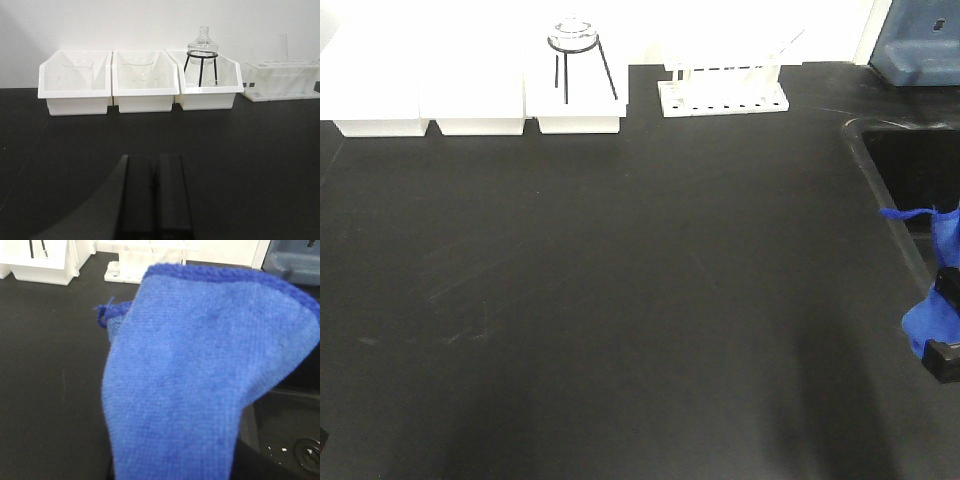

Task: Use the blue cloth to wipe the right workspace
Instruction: 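Lift the blue cloth up with the right gripper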

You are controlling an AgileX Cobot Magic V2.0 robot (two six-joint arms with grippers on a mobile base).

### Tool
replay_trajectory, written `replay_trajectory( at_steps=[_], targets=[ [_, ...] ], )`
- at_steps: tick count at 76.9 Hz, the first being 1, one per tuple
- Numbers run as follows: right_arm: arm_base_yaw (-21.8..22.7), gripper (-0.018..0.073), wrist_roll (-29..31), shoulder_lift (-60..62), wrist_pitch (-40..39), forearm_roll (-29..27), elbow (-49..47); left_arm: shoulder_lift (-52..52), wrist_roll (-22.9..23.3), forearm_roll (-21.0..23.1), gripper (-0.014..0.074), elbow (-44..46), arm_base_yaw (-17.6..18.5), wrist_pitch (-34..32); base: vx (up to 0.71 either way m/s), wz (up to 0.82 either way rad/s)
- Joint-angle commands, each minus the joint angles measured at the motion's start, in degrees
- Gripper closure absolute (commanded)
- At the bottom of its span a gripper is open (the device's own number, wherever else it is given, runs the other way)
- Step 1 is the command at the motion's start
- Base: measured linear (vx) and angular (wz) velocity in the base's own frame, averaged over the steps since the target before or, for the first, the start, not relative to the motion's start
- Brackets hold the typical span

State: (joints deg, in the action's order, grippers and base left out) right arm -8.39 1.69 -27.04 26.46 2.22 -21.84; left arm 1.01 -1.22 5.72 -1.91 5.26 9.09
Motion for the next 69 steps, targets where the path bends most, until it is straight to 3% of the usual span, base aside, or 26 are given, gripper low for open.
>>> replay_trajectory(
  at_steps=[1, 69],
  targets=[
    [0.2, 0.0567, 0.6, -0.5, -4.1, 0.3, -1.5, 0.5, -0.1, 0.2, 0.0603, 1.4, 0.0, -4.8, 0.0, 0.0],
    [0.2, 0.0567, 0.6, -0.5, -4.1, 0.3, -1.5, 0.5, 0.0, 0.2, 0.0603, 1.4, 0.0, -4.8, -0.01, 0.0]
  ],
)
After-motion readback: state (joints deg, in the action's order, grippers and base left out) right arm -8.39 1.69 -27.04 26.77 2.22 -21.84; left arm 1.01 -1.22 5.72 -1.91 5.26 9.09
